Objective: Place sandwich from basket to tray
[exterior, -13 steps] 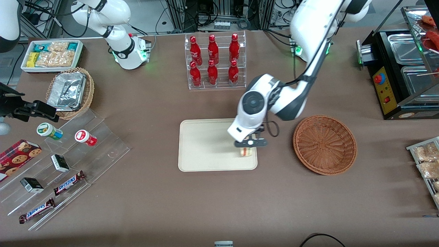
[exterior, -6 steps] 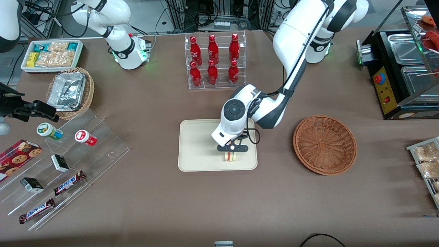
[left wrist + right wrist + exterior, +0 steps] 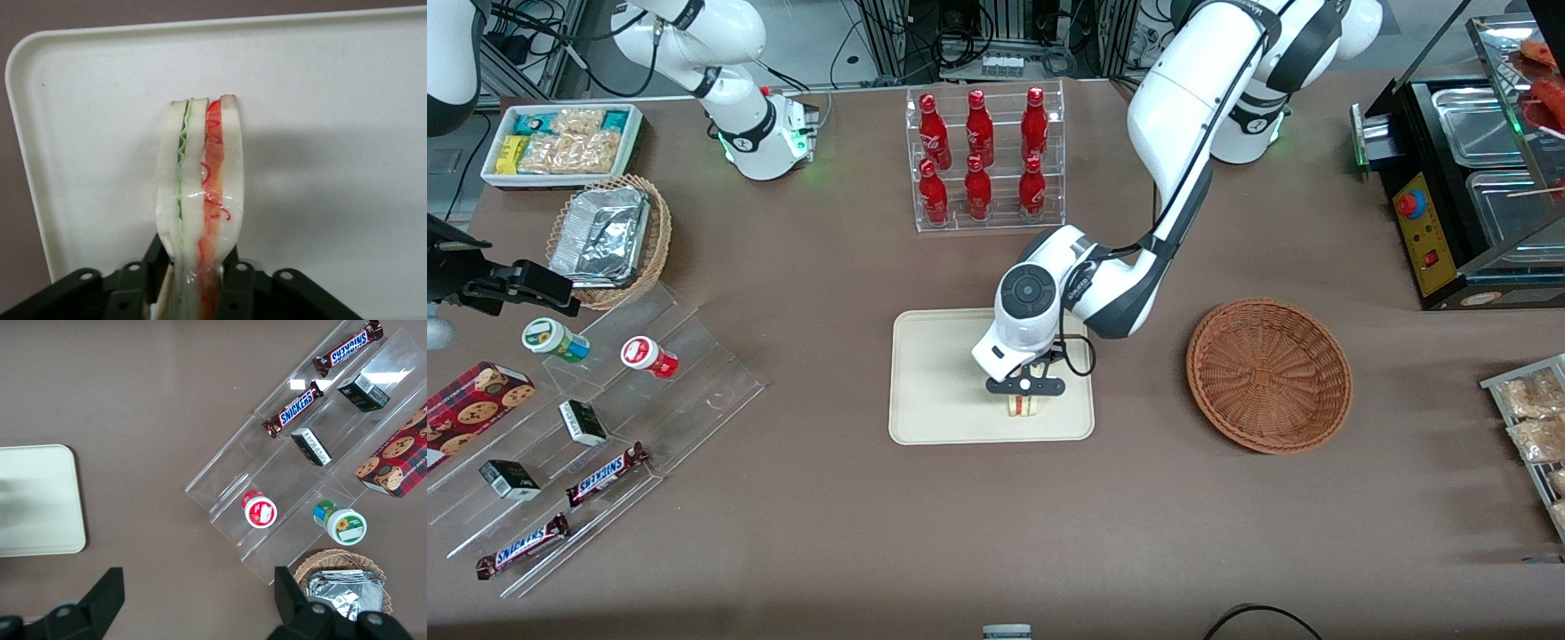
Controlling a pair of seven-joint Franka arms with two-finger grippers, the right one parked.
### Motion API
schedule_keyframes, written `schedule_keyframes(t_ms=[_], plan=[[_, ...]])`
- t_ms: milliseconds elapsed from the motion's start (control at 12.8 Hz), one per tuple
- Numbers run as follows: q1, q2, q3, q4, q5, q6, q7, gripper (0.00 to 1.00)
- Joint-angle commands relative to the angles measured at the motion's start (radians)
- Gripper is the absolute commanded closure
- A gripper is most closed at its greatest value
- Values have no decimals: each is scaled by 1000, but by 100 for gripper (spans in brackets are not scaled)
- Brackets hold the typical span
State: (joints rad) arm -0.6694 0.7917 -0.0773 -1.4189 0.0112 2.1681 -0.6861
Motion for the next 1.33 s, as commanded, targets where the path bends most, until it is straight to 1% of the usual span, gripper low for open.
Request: schedule_keyframes(t_ms=[0, 392, 627, 941, 1098, 1255], plan=[[-22, 21, 17, 35, 16, 4, -15, 0], [-9, -34, 22, 49, 27, -4, -12, 0], [31, -78, 22, 48, 33, -11, -9, 0], [118, -149, 25, 46, 32, -92, -3, 0], [203, -198, 27, 41, 29, -132, 20, 0], [275, -239, 27, 43, 12, -203, 141, 0]])
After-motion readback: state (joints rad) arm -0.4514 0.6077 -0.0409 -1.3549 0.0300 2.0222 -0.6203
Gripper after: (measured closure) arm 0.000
